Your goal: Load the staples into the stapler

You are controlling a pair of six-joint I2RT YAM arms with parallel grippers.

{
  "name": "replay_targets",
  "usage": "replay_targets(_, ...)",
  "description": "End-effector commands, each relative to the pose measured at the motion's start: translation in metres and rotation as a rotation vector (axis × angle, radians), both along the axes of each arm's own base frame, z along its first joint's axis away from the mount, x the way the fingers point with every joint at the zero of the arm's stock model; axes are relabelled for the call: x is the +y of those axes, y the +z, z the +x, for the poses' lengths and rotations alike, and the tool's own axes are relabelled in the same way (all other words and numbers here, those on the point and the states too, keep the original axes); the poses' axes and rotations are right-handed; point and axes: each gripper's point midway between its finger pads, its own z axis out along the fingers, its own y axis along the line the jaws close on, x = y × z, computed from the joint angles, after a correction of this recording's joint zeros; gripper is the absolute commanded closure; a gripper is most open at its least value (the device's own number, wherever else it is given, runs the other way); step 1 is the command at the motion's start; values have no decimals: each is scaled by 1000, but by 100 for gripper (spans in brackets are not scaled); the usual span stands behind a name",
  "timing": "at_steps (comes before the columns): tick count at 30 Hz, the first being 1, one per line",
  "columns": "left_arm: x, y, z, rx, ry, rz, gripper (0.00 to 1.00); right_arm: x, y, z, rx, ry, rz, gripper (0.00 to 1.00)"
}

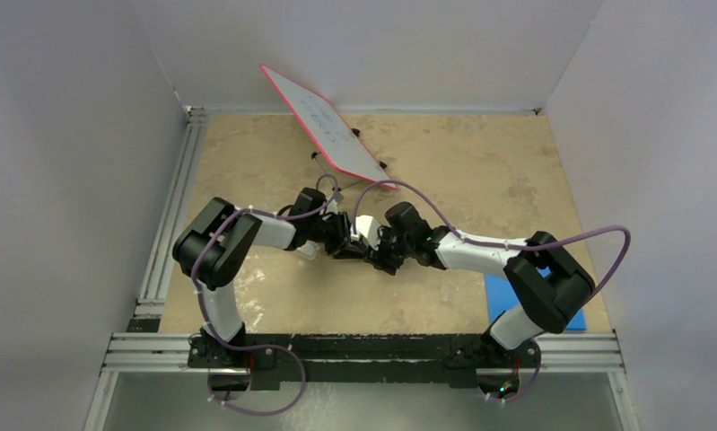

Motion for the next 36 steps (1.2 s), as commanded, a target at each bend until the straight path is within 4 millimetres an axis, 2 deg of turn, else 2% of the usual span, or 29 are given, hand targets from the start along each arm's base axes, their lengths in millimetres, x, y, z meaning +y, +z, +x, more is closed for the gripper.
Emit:
replay_targets(1, -9, 18, 10, -89, -33, -47, 73, -4, -1, 3, 7, 5, -7, 44)
replay_targets(12, -9, 15, 7, -76, -42, -51, 77, -5, -5, 16, -22, -7, -18, 47)
replay_targets(15, -10, 17, 7, -77, -48, -60, 78, -5, -6, 18, -29, -7, -21, 56)
replay_targets(18, -11, 17, 6, -77, -56, -69, 79, -4, -5, 18, -34, 0, -12, 59)
replay_targets(26, -13, 16, 0, -56, -76, -110, 80, 4, 3, 26, -69, -1, 24, 59)
replay_targets(36, -6, -1, 4, -36, -36, -41, 80, 20, 8, 28, -75, 13, 82, 61)
